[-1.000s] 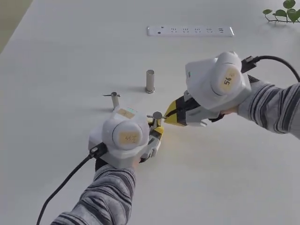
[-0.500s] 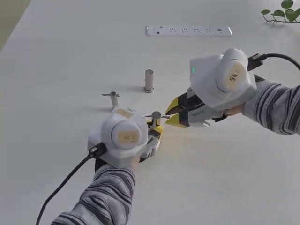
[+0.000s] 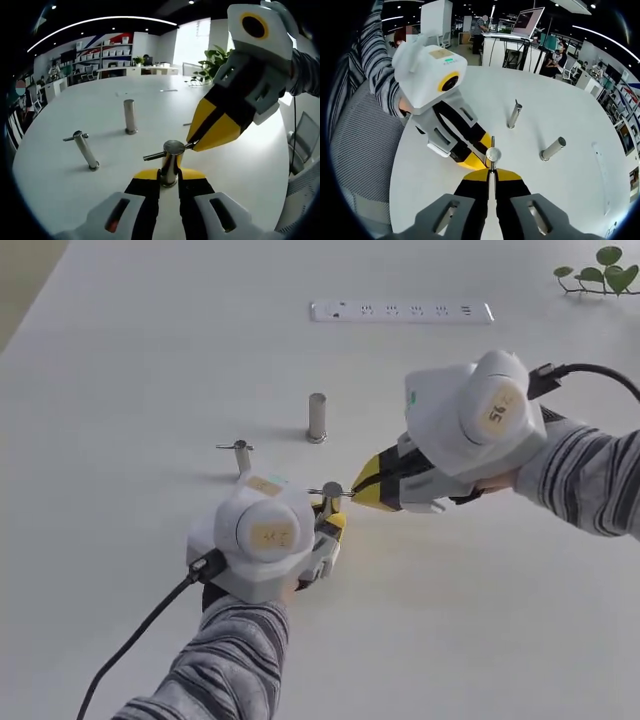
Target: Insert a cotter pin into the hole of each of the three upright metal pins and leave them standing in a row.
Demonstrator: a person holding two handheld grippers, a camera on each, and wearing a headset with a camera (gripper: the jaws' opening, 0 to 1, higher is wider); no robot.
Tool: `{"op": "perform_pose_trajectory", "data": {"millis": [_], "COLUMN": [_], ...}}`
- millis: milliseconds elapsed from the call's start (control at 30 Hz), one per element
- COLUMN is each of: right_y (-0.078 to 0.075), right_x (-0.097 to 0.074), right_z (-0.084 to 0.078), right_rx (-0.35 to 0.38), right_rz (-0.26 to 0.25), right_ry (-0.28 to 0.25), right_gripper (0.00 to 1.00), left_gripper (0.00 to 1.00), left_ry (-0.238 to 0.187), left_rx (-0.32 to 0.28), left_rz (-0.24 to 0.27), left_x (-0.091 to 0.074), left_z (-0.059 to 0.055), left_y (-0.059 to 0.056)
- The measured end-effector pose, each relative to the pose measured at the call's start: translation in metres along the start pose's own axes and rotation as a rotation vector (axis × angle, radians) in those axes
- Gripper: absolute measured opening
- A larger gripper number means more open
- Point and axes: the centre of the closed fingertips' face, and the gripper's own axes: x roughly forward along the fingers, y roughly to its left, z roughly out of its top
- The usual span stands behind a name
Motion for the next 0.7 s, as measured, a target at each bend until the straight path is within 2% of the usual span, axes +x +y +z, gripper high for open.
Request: {"op": "perform_pose_trajectory", "data": {"millis": [567,700], "right_y": [-0.0021,-0.0063], "right_x": [0.0044,0.0055], "right_z": [0.0053,0.0059], "right_rx": [-0.046,0.019], "right_rz": [-0.005,-0.026], "right_ry": [0.002,-0.007], "right_gripper": [0.0,0.0], "left_gripper": [0.1,0.1], "left_ry": [-0.004,0.002], "left_rx": [-0.022,-0.001], "left_rz": [0.017,0.031], "left_x": [0.0001,-0.0003], "left_z": [-0.0004,-0.0001], "left_y": [0.0004,-0.0006]}}
